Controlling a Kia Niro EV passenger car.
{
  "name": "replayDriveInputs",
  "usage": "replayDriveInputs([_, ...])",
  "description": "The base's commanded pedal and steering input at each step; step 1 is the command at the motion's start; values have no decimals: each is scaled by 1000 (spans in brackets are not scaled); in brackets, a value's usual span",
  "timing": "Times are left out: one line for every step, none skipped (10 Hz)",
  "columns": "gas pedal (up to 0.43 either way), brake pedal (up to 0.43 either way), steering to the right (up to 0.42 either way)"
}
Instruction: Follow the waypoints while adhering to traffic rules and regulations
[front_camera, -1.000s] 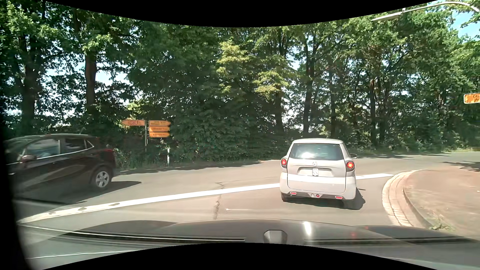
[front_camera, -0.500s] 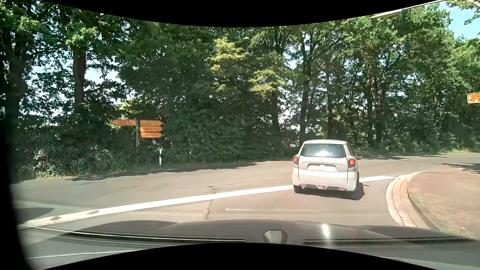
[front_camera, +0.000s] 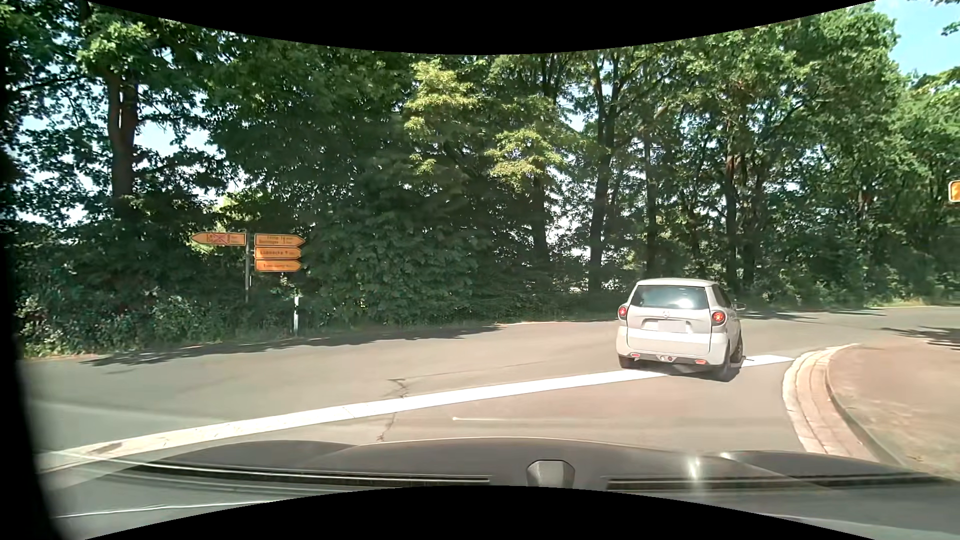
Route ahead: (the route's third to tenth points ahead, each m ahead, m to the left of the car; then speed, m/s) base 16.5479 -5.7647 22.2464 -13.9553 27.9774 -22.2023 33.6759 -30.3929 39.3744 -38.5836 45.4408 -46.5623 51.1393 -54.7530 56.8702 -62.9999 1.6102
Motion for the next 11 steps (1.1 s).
replayDriveInputs([0,6,165])
replayDriveInputs([0,6,165])
replayDriveInputs([0,6,165])
replayDriveInputs([0,6,166])
replayDriveInputs([0,6,166])
replayDriveInputs([0,24,166])
replayDriveInputs([0,67,166])
replayDriveInputs([0,98,166])
replayDriveInputs([0,110,166])
replayDriveInputs([0,140,166])
replayDriveInputs([0,177,166])
